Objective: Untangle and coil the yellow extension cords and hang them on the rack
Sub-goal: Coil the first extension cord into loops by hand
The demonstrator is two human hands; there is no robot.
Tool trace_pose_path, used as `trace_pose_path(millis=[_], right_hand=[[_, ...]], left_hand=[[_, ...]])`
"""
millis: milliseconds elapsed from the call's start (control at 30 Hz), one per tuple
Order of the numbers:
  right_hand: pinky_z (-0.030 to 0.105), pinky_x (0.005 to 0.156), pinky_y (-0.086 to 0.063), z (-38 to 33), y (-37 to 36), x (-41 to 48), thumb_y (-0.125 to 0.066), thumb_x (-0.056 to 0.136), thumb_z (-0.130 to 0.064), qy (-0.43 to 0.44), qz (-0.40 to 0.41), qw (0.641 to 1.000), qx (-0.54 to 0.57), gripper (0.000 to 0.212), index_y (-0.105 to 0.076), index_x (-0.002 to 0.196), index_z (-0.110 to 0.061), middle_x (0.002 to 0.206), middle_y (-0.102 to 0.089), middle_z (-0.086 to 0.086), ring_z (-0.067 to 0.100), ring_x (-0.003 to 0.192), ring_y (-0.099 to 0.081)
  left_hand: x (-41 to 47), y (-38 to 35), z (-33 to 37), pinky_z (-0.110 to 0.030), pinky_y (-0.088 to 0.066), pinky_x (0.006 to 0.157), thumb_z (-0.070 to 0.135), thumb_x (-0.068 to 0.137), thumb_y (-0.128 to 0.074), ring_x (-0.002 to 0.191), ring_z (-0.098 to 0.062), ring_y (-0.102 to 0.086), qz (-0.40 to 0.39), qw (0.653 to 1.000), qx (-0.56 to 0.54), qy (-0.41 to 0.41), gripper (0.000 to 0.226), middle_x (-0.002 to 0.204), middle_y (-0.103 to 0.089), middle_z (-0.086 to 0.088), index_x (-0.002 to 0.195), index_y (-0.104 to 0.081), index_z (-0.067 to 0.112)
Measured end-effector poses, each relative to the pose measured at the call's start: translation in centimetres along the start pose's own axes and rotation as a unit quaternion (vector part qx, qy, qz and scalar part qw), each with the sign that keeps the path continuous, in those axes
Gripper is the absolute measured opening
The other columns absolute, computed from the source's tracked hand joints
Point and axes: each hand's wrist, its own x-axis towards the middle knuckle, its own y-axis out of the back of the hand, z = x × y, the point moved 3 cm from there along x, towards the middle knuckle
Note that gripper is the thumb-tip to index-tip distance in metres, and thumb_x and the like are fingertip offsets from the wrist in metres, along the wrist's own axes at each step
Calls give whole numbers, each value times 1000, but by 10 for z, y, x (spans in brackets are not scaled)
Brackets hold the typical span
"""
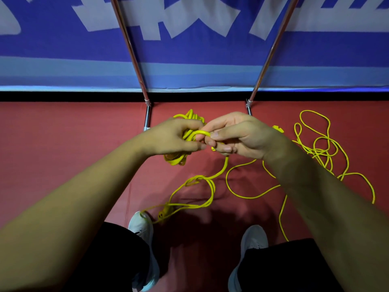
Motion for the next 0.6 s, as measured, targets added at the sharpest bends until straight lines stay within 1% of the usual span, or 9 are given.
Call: trace_pose_path(millis=[67, 133, 200, 267, 333, 400, 433, 500, 600], right_hand=[[28, 53, -30, -2, 2, 0, -52, 84, -5, 6, 21, 1000, -9, 30, -62, 109, 9, 71, -57, 7, 13, 53, -44], [31, 62, -42, -4, 5, 1, -56, 84, -8, 12, 43, 999, -25, 26, -64, 102, 8, 63, -53, 7, 18, 59, -50], [30, 66, -47, -6, 6, 2, -62, 85, -10, 16, 60, 995, -82, 14, -65, 91, 2, 56, -51, 4, 18, 61, -53], [34, 66, -46, -4, 10, 3, -66, 89, -7, 3, 71, 982, -176, 5, -65, 85, -4, 59, -58, 5, 20, 63, -54], [38, 71, -44, 3, 19, 3, -65, 91, -6, -31, 66, 966, -250, 7, -64, 84, -7, 63, -65, 4, 22, 68, -57], [34, 72, -43, 14, 29, -1, -63, 93, -6, -65, 50, 954, -288, 6, -62, 86, -8, 66, -66, -1, 15, 70, -56], [26, 70, -41, 19, 34, -3, -61, 94, -7, -78, 40, 944, -318, 8, -61, 86, -10, 65, -61, -4, 8, 67, -52], [18, 67, -38, 27, 43, -6, -59, 96, -7, -85, 35, 929, -360, 14, -60, 85, -16, 64, -51, -9, 2, 62, -47], [23, 74, -42, 30, 56, -11, -58, 96, -8, -47, 114, 942, -314, 7, -63, 94, -13, 73, -57, -7, 6, 72, -51]], left_hand=[[-1, 2, 1, -26, -51, 64, 21, 91, -70, 67, -6, -61, -3, 999, -43, 13, 15, 78, -64, 0, 101, -64, 12], [-3, 3, 3, -21, -50, 64, 13, 91, -70, 69, -7, -62, -19, 991, -128, 28, 18, 81, -64, 5, 108, -64, 12], [-4, 4, 6, -25, -52, 61, 12, 90, -69, 68, -16, -63, -34, 980, -195, 29, 28, 90, -63, -6, 117, -60, 8], [-5, 5, 8, -30, -53, 56, 10, 89, -67, 67, -25, -60, -39, 973, -228, 15, 45, 95, -57, -17, 131, -52, 12], [-7, 9, 9, -34, -54, 55, 9, 90, -66, 65, -28, -57, -32, 966, -256, 8, 59, 95, -54, -19, 142, -43, 22], [-10, 16, 6, -31, -52, 52, 7, 91, -65, 60, -28, -56, -9, 961, -274, 18, 59, 86, -56, -13, 143, -43, 25], [-11, 19, 4, -30, -51, 52, 8, 91, -64, 58, -28, -56, 2, 957, -288, 25, 57, 80, -58, -9, 142, -44, 23], [-12, 26, 0, -33, -49, 59, 11, 89, -61, 56, -27, -54, 13, 946, -323, 27, 53, 76, -60, -6, 139, -47, 17], [-14, 33, -2, -33, -49, 58, 13, 85, -60, 56, -27, -54, -6, 950, -311, 37, 49, 80, -64, -7, 133, -49, 10]])
